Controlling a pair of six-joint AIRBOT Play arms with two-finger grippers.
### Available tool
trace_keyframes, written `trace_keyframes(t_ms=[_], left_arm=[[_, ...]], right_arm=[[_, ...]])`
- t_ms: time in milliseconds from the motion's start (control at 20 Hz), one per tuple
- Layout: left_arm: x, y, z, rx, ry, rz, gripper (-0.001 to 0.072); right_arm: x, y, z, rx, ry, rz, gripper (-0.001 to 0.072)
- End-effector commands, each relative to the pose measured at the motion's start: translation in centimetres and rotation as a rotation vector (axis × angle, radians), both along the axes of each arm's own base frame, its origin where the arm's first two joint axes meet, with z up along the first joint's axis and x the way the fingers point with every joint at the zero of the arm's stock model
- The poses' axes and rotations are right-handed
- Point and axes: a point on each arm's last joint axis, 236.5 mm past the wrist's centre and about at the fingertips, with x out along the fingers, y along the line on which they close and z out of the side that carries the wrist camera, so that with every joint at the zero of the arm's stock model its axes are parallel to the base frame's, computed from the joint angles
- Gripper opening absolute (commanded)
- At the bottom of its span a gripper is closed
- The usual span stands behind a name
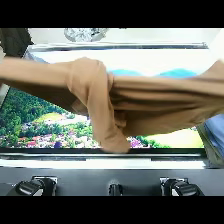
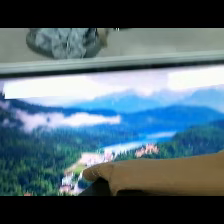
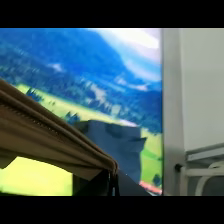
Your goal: Fold the shirts.
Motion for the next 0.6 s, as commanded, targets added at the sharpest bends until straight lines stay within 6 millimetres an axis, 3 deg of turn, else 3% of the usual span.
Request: trace_keyframes(t_ms=[0, 50, 200, 300, 350, 450, 550], left_arm=[[-1.0, 0.1, -6.5, 0.004, 0.14, 0.01, 0.003], [-1.4, -0.1, -7.0, -0.013, 0.133, 0.004, 0.0029], [-1.6, -0.4, -5.2, -0.036, 0.03, -0.018, 0.003], [-0.2, -0.8, -7.4, -0.019, 0.098, -0.017, 0.0029], [0.9, -1.1, -9.9, 0.0, 0.167, -0.015, 0.003], [3.5, -1.9, -17.8, 0.053, 0.352, -0.016, 0.003], [6.0, -2.7, -26.0, 0.099, 0.483, -0.029, 0.003]], right_arm=[[-1.2, 1.3, -3.6, 0.049, 0.119, 0.03, 0.0045], [-1.2, 1.0, -4.2, 0.041, 0.137, 0.02, 0.0045], [0.0, 0.9, -4.6, 0.026, 0.165, 0.013, 0.0045], [2.7, 1.3, -6.4, 0.015, 0.257, 0.011, 0.0045], [4.7, 1.6, -7.9, 0.005, 0.315, 0.015, 0.0045], [10.4, 2.3, -12.7, -0.038, 0.442, 0.042, 0.0046], [17.2, 3.5, -19.4, -0.081, 0.53, 0.099, 0.0046]])
